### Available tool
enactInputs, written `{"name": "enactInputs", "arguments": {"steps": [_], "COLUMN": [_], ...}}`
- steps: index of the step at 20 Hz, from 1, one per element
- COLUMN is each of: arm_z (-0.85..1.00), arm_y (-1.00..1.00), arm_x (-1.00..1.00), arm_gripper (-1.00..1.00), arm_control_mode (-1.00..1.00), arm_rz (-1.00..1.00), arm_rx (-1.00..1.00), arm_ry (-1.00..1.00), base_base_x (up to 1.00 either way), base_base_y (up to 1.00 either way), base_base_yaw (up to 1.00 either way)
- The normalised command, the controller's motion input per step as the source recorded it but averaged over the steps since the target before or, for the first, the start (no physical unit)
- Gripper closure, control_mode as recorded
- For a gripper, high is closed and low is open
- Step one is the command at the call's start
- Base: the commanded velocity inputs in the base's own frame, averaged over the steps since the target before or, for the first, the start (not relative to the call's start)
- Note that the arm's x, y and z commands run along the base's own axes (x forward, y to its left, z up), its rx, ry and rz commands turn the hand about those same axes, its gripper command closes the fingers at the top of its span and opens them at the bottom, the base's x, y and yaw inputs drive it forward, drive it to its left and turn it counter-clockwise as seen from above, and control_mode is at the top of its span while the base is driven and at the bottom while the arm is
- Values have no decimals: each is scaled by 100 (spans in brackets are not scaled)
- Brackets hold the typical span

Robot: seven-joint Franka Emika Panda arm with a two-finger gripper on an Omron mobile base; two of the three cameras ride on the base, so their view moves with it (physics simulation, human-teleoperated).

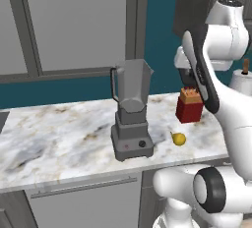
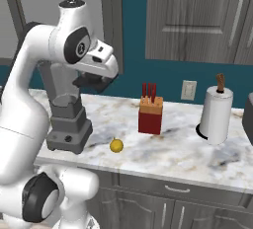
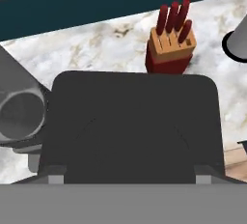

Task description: Open the blender lid, put the pear in the blender, close the lid, and start the blender.

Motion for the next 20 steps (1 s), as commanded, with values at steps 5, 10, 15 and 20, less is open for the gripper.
{"name": "enactInputs", "arguments": {"steps": [5,10,15,20], "arm_z": [-100,-88,-79,-78], "arm_y": [-69,-58,-53,-48], "arm_x": [-12,3,26,34], "arm_gripper": [100,100,100,100], "arm_control_mode": [-100,-100,-100,-100], "arm_rz": [-11,-13,-7,0], "arm_rx": [0,0,0,0], "arm_ry": [5,2,5,13], "base_base_x": [0,0,0,0], "base_base_y": [0,0,0,0], "base_base_yaw": [0,0,0,0]}}
